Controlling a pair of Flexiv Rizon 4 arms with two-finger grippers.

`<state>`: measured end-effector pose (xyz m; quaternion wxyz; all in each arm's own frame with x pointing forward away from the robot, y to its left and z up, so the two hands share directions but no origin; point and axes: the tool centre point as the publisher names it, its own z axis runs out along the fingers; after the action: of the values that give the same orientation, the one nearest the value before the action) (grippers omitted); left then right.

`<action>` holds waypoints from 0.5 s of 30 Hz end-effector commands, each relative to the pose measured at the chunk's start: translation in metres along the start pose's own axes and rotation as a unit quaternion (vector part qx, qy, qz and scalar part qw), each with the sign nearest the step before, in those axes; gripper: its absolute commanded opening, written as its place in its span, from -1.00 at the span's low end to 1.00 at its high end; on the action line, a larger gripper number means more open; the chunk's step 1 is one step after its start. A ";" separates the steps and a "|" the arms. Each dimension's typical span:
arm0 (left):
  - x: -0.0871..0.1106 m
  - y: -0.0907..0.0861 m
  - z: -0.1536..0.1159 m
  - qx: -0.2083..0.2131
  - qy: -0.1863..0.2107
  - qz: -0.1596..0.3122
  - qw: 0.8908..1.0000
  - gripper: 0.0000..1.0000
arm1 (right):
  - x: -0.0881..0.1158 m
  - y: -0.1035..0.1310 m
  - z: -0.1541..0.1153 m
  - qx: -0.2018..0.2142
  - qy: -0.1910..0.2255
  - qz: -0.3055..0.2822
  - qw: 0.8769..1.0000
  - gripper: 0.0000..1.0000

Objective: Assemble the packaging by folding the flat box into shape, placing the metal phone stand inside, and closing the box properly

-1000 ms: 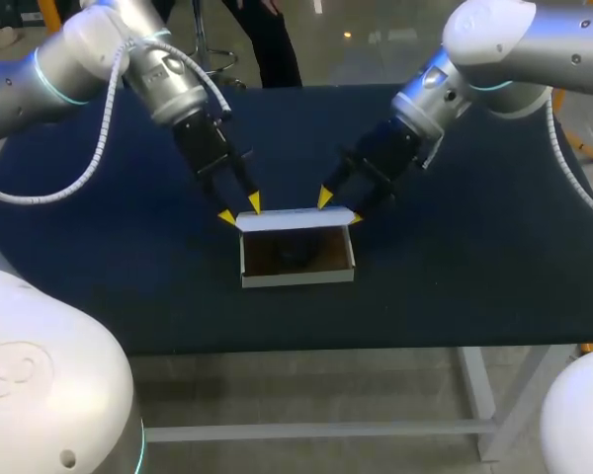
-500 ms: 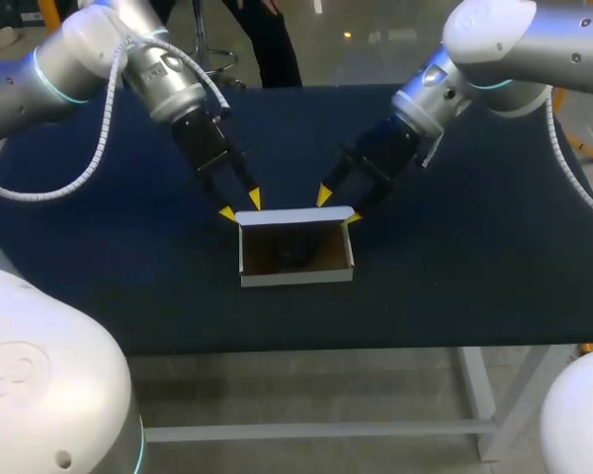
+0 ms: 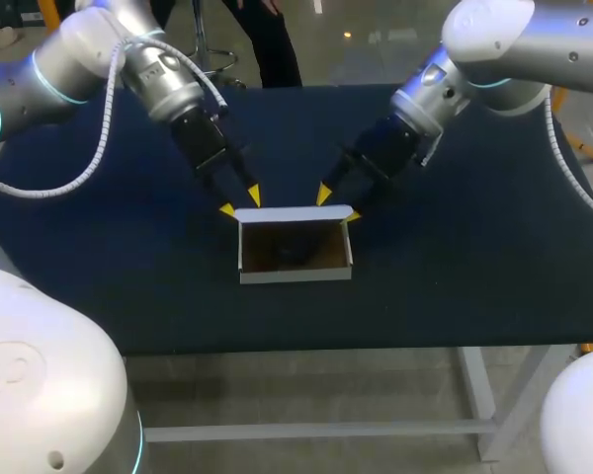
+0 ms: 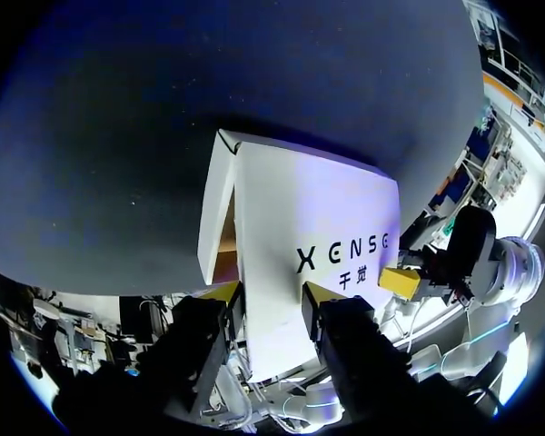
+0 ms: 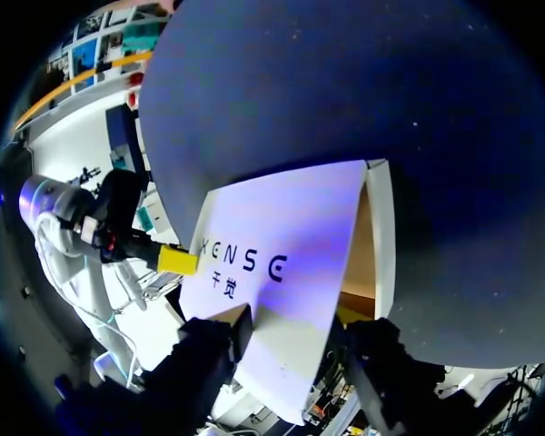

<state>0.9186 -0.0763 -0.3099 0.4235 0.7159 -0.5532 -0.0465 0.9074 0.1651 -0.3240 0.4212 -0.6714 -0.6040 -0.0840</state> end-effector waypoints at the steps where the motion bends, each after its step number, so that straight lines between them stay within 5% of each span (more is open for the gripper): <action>1: 0.005 -0.003 -0.001 -0.006 0.004 -0.005 1.000 -0.14 | 0.005 0.004 0.002 0.007 -0.002 -0.001 1.000 0.15; 10: 0.004 -0.005 -0.004 0.001 0.025 -0.021 0.999 -0.28 | 0.007 0.006 0.003 0.008 -0.002 -0.002 1.000 0.13; 15: 0.004 -0.006 -0.006 0.001 0.031 -0.022 0.999 -0.20 | 0.006 0.007 0.004 0.010 -0.002 -0.001 1.000 0.13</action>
<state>0.9277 -0.0734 -0.3082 0.4372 0.7292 -0.5252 -0.0346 0.9097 0.1678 -0.3246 0.4225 -0.6699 -0.6050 -0.0817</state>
